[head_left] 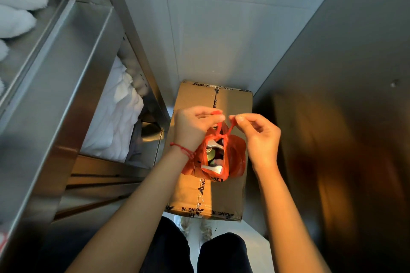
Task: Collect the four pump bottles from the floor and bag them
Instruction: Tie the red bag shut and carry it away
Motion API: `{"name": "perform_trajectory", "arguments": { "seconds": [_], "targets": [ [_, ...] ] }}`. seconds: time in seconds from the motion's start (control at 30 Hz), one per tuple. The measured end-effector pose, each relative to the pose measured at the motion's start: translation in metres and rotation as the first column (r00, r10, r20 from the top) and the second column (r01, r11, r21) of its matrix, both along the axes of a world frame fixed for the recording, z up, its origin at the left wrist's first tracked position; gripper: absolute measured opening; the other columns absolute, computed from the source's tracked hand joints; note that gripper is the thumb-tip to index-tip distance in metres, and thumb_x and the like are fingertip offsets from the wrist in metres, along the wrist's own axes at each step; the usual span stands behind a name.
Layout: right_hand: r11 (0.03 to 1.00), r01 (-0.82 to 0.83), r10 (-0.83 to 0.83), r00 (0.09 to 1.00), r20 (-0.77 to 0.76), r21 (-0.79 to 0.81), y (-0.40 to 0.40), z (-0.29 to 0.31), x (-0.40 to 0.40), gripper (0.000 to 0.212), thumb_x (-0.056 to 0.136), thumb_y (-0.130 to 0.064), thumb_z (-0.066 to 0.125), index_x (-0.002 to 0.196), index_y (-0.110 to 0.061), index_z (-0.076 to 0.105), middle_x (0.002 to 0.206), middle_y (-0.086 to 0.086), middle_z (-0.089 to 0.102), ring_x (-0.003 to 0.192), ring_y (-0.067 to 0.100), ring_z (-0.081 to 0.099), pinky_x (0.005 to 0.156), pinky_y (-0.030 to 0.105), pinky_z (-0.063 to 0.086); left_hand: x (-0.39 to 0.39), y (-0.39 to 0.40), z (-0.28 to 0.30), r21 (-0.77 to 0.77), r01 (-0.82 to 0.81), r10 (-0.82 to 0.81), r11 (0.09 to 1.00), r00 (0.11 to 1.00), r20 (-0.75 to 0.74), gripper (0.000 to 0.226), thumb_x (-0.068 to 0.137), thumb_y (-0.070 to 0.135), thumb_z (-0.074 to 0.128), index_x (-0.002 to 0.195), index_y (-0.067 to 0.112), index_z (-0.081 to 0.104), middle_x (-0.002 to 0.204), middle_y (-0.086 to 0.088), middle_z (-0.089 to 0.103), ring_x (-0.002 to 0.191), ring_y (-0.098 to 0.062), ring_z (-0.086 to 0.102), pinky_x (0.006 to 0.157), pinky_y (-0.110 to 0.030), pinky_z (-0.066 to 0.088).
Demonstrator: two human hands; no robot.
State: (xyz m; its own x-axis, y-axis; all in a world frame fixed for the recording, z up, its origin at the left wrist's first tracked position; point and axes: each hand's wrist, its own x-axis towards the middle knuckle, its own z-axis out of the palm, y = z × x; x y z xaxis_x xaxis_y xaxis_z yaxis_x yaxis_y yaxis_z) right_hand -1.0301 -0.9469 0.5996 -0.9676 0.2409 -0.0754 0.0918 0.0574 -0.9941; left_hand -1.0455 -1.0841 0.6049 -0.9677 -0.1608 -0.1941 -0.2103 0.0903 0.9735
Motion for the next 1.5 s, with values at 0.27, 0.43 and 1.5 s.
{"name": "perform_trajectory", "arguments": {
  "seconds": [0.27,0.43,1.5],
  "targets": [
    [0.998,-0.036,0.038,0.997,-0.061,0.042,-0.003,0.002,-0.009,0.010,0.079,0.000,0.065,0.083,-0.007,0.070,0.095,0.008,0.069,0.089,0.008,0.064,0.083,0.022,0.051,-0.014,0.008,-0.003,0.109,0.187,-0.188,0.976,0.982,-0.006,0.026,0.071,-0.003,0.070,0.094,0.008,0.067,0.086,-0.007,0.068,0.064,0.004,0.064,0.061,-0.010,0.049],
    [0.997,-0.063,0.066,0.996,-0.061,0.044,-0.002,-0.001,-0.011,0.009,0.078,-0.007,0.067,0.085,-0.011,0.072,0.088,0.004,0.072,0.087,0.010,0.067,0.081,0.023,0.052,-0.013,0.011,-0.007,0.107,0.182,-0.184,0.978,0.983,0.005,0.025,0.073,-0.004,0.068,0.096,0.007,0.065,0.084,-0.007,0.067,0.059,0.005,0.063,0.055,-0.008,0.048],
    [0.937,-0.148,0.223,0.950,0.218,-0.316,-0.023,0.023,0.043,0.021,0.082,-0.008,0.062,0.065,-0.012,0.074,0.063,0.003,0.073,0.059,0.012,0.068,0.060,0.022,0.056,0.060,-0.041,-0.001,-0.406,-0.005,-0.117,0.914,0.954,-0.276,0.025,0.084,0.021,0.057,0.105,0.012,0.067,0.098,0.005,0.064,0.092,-0.006,0.060,0.083,-0.006,0.043]
  ]
}}
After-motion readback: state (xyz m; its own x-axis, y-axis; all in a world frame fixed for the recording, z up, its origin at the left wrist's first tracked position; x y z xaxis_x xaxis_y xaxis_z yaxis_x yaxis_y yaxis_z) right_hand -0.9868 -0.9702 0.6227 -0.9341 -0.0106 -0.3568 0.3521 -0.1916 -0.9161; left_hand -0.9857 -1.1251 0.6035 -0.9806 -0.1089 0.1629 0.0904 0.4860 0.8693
